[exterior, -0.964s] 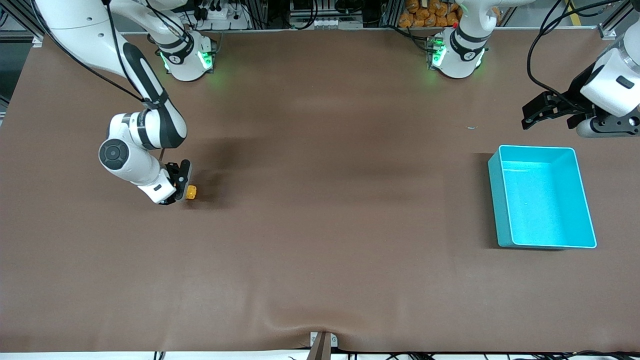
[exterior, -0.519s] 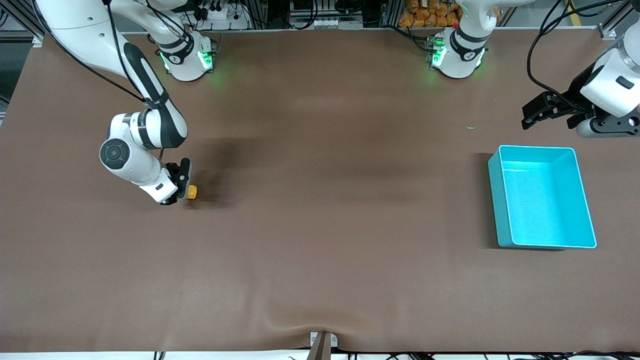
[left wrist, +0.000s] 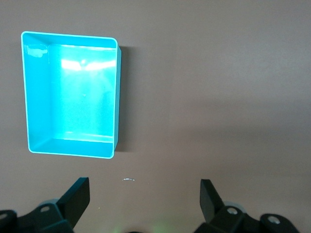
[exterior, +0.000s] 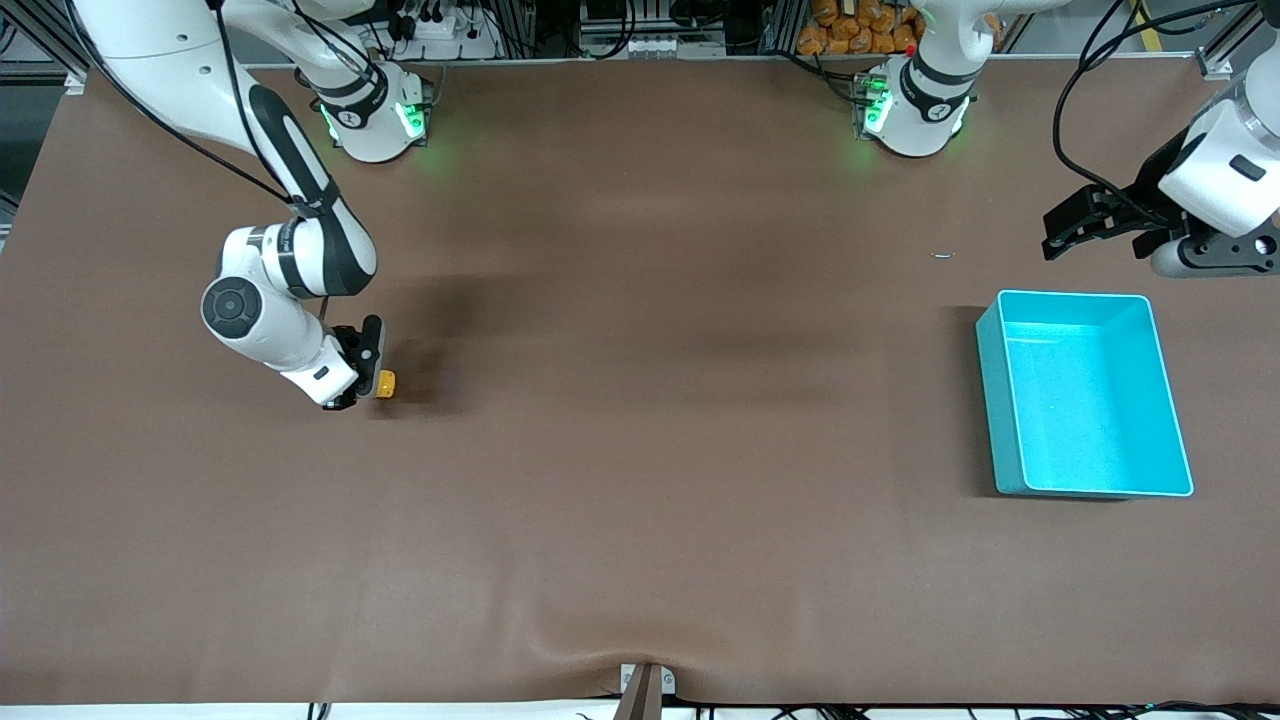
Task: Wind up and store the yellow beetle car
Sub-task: 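Lower the right gripper and close it on the yellow car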
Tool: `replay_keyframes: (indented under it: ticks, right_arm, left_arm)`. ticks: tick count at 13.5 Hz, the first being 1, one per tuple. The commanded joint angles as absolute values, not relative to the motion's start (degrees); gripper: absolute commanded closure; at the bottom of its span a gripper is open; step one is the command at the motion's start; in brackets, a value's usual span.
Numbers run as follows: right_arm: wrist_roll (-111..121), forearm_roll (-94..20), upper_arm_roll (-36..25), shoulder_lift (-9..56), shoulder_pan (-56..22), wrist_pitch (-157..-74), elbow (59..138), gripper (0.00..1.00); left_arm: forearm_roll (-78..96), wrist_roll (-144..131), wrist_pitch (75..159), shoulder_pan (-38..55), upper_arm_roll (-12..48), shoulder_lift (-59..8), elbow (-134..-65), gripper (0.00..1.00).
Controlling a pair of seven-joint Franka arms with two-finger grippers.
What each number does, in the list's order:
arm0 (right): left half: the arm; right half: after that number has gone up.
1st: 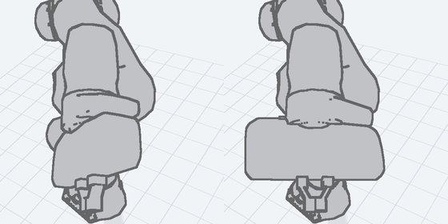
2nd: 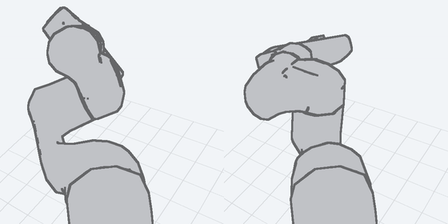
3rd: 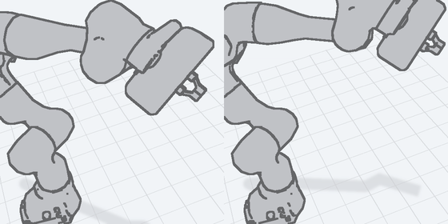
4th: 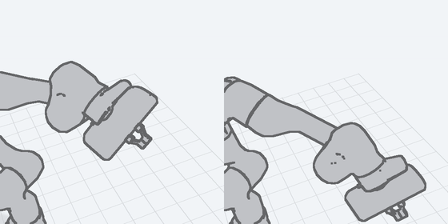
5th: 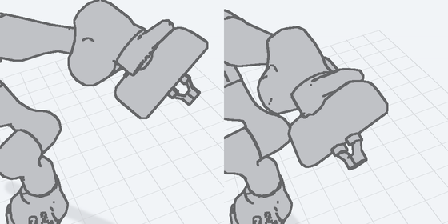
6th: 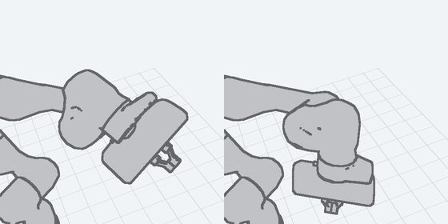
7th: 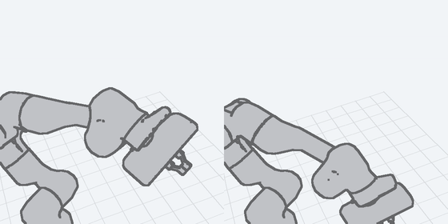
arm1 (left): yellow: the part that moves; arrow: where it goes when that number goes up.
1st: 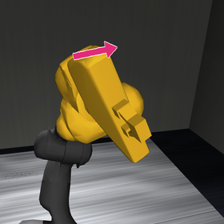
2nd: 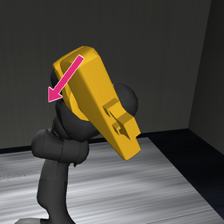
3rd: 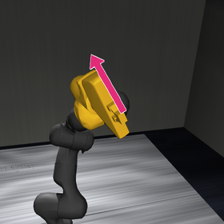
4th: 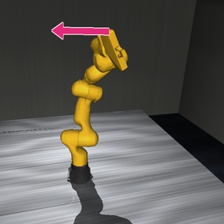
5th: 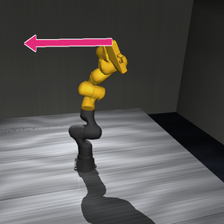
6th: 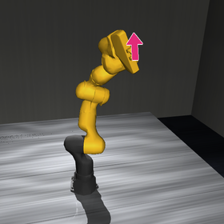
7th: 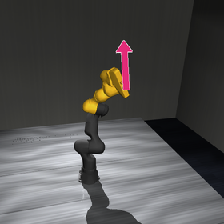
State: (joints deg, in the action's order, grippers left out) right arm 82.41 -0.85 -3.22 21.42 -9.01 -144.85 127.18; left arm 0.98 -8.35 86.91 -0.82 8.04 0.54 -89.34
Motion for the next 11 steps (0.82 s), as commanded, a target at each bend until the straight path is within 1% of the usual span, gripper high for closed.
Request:
replay_keyframes:
  ticks: [1, 11]
  right_arm:
    - [83.1, -1.3, -3.4, 24.2, -9.4, -146.2, 126.7, 0.78]
    - [83.1, -1.4, -3.3, 25.1, -5.8, -146.2, 126.5, 0.78]
  left_arm:
    - [2.1, -8.4, 86.2, -1.5, 7.9, 0.7, -89.6, 0.00]
    - [1.8, -8.7, 86.2, -1.5, 7.6, 1.4, -88.9, 0.00]
